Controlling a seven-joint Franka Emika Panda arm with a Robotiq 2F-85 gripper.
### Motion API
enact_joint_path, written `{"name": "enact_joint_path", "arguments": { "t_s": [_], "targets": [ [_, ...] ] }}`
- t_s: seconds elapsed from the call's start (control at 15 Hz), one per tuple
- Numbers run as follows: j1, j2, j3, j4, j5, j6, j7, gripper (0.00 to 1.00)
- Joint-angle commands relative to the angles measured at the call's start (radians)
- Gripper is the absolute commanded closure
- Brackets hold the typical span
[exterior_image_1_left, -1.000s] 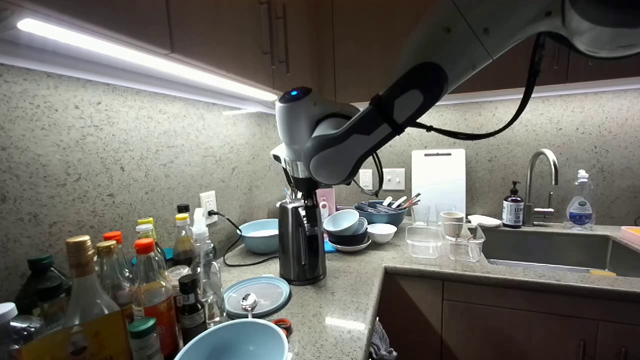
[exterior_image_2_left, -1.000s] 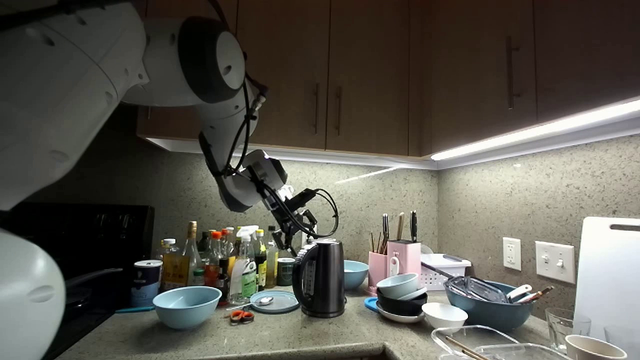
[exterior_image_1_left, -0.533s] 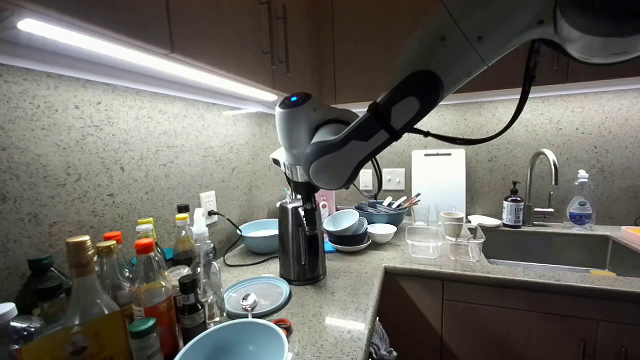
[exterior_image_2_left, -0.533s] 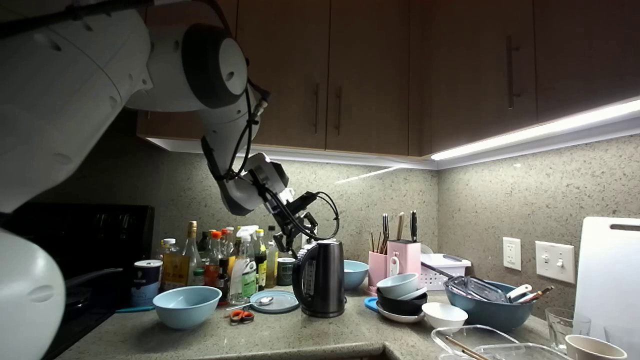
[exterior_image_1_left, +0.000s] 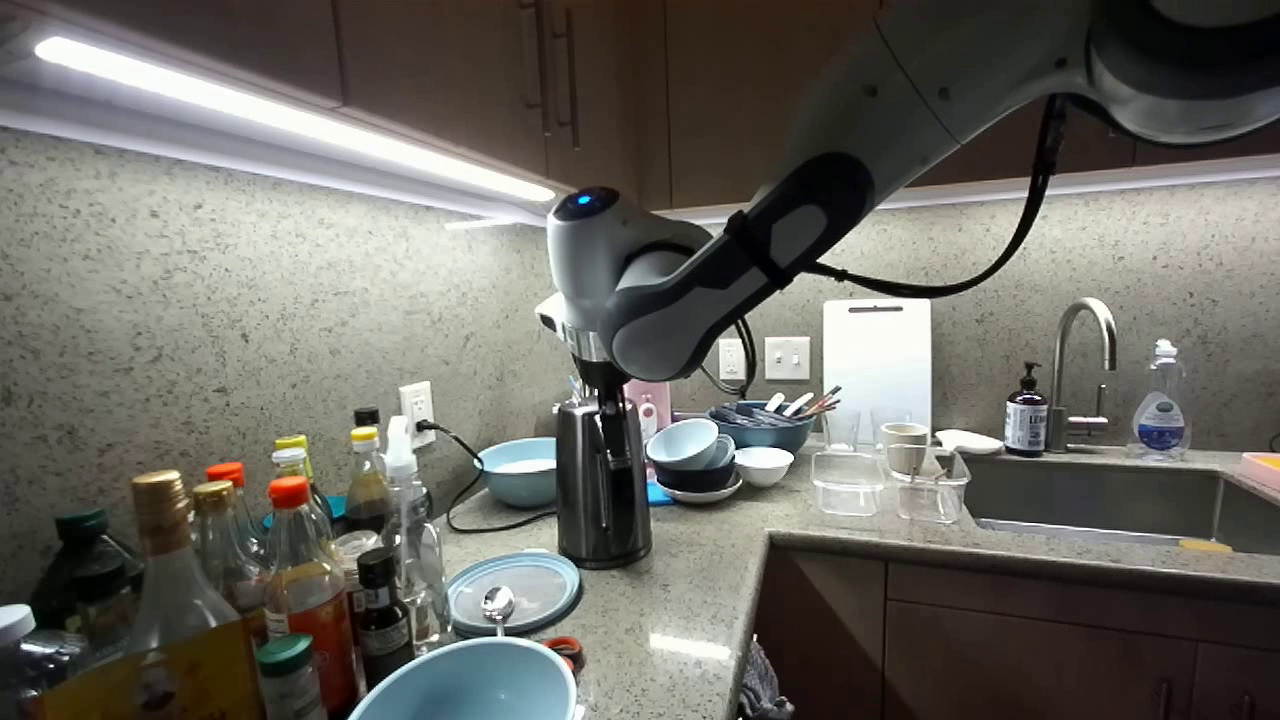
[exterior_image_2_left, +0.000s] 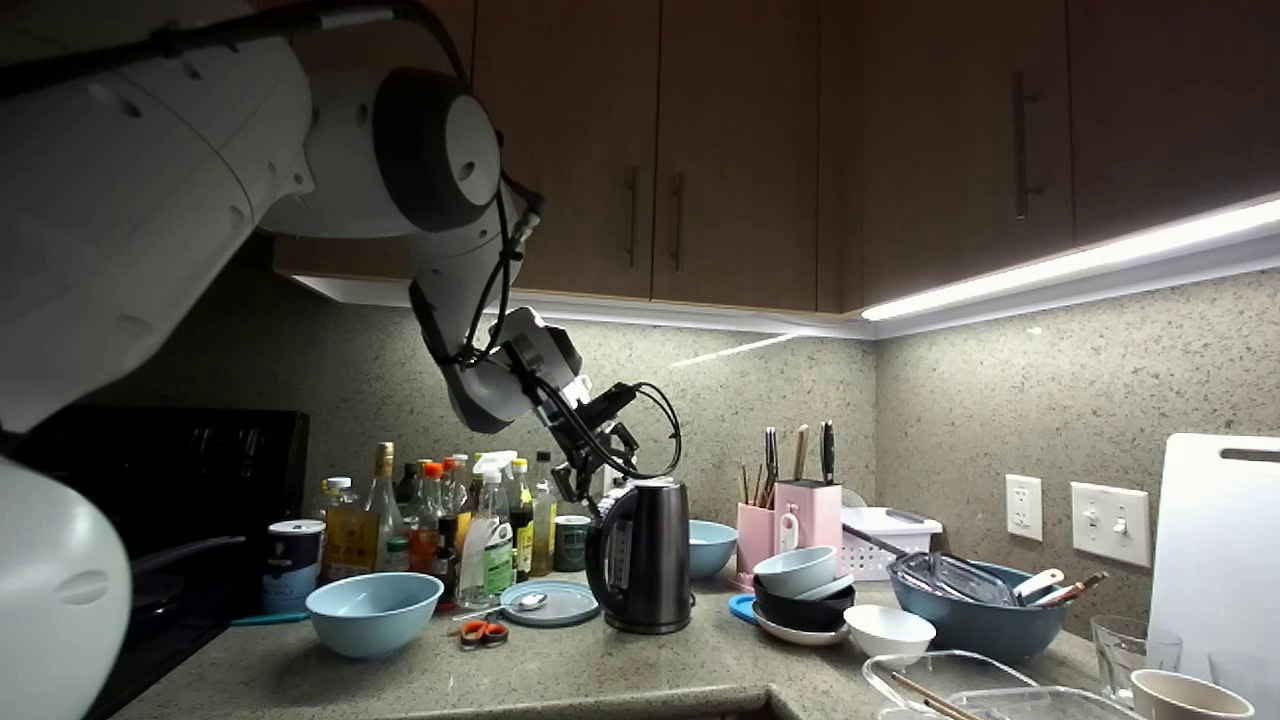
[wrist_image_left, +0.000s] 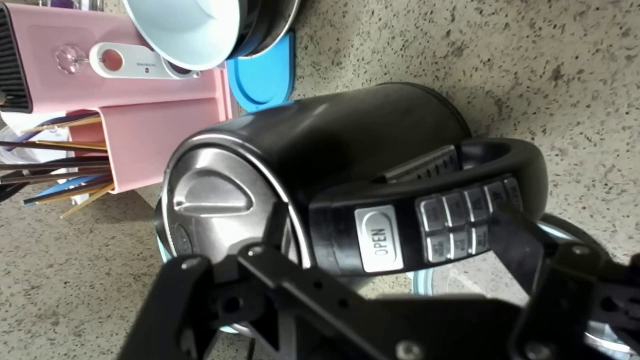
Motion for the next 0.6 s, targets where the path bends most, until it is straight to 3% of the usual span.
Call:
{"name": "enact_joint_path", "arguments": {
  "t_s": [0.0, 0.53],
  "targets": [
    [-0.003, 0.034, -0.007, 0.045, 0.002, -0.002, 0.008, 0.00],
    [-0.010, 0.118, -0.019, 0.146, 0.038, -0.056, 0.002, 0.00]
  ]
}}
